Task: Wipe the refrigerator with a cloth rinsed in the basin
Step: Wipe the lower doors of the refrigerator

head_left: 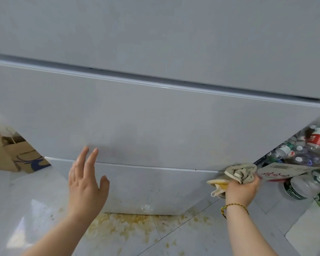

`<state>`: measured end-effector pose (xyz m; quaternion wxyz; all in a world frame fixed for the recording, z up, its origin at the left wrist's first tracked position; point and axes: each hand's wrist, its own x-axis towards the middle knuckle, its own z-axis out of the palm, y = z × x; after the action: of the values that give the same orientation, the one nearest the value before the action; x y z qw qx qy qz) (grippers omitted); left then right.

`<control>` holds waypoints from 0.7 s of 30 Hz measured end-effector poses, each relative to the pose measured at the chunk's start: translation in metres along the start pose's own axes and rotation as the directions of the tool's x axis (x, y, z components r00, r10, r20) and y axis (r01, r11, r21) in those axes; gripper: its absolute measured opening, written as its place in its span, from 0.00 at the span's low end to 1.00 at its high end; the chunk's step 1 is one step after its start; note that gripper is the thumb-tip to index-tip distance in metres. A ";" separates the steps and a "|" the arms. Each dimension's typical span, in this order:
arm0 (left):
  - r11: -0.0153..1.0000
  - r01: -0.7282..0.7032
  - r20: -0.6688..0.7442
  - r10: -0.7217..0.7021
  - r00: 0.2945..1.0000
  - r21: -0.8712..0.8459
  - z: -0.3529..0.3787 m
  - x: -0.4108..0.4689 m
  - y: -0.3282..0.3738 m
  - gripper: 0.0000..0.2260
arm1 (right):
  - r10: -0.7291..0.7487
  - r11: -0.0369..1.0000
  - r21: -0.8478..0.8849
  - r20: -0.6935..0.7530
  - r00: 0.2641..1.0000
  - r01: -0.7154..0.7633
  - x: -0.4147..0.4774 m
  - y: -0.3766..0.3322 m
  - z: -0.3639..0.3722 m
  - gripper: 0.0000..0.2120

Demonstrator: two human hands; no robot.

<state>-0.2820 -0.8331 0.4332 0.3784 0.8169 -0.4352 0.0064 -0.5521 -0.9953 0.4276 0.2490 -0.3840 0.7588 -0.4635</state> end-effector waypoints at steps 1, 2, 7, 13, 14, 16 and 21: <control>0.990 0.141 0.054 -0.139 0.989 -0.028 0.001 -0.003 -0.003 0.27 | 0.001 1.000 0.001 0.008 1.000 -0.001 -0.002 0.001 0.001 0.21; 0.963 0.271 0.107 -0.268 0.958 -0.013 0.002 -0.005 -0.009 0.28 | 0.002 1.000 -0.007 0.019 1.000 -0.002 -0.004 0.001 0.002 0.22; 0.632 0.760 0.144 -0.746 0.650 -0.154 0.003 0.011 -0.065 0.33 | -0.013 0.999 -0.048 0.079 0.997 0.017 -0.024 0.003 0.002 0.18; 0.525 0.758 0.284 -0.714 0.640 -0.387 -0.012 0.054 -0.096 0.25 | -0.050 0.996 -0.065 0.125 0.991 0.059 -0.059 0.002 0.008 0.13; 0.546 0.755 0.299 -0.699 0.649 -0.363 -0.015 0.057 -0.100 0.23 | -0.059 0.996 -0.065 0.135 0.989 0.068 -0.066 0.001 0.009 0.13; 0.590 0.741 0.335 -0.661 0.672 -0.322 -0.022 0.061 -0.111 0.21 | -0.071 0.994 -0.070 0.156 0.985 0.083 -0.083 0.001 0.015 0.13; 0.607 0.709 0.406 -0.582 0.704 -0.360 -0.025 0.069 -0.130 0.19 | -0.102 0.991 -0.062 0.219 0.970 0.118 -0.125 -0.001 0.025 0.15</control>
<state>-0.1382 -0.8224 0.3952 0.4912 0.7881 -0.1383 -0.3444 -0.4610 -0.9068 0.4205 0.2892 -0.4824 0.7215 -0.4038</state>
